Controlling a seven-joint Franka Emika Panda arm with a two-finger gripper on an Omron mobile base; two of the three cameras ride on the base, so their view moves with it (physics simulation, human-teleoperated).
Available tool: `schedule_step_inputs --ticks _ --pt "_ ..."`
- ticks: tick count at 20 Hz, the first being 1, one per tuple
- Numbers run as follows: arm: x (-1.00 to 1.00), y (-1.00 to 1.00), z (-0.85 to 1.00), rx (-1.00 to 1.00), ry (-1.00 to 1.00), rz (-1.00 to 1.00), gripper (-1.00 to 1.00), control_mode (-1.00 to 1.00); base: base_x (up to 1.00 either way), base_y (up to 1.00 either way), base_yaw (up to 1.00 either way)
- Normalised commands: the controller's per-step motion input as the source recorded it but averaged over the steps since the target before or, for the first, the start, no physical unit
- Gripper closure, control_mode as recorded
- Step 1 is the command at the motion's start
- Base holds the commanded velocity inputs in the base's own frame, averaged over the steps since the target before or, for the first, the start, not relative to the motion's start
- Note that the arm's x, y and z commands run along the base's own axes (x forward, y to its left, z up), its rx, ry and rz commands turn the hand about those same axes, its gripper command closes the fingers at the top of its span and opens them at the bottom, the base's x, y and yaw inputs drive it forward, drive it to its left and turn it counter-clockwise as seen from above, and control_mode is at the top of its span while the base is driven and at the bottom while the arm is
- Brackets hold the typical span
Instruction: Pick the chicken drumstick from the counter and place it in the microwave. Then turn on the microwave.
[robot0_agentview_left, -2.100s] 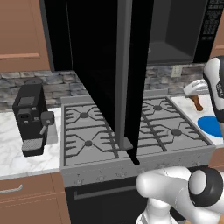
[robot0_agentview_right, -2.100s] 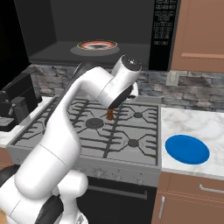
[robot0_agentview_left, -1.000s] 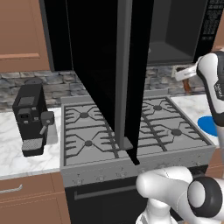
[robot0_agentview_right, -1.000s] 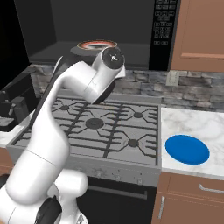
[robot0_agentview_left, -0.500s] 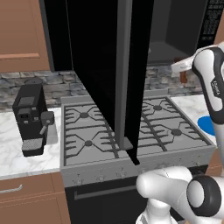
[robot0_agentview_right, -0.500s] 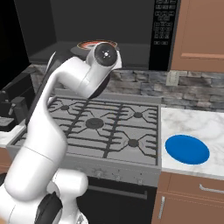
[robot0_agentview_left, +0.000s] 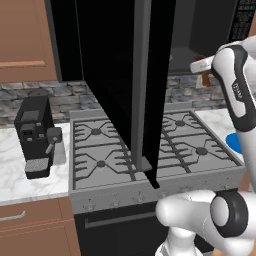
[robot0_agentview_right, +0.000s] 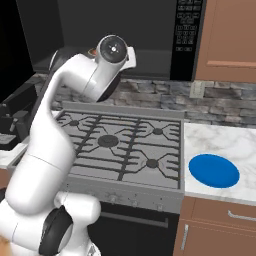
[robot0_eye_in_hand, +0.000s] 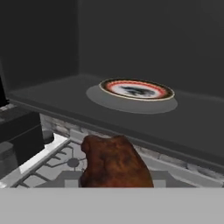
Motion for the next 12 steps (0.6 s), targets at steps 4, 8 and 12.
schedule_step_inputs --ticks 4,8,12 --pt "0.16 0.07 0.27 0.00 0.00 -0.03 1.00 -1.00 0.00 0.00 0.00" --pt "0.17 0.06 0.24 0.00 -0.02 -0.02 1.00 -1.00 0.00 0.00 0.00" --pt "0.27 0.13 0.15 0.00 0.00 -0.03 1.00 -1.00 0.00 0.00 0.00"
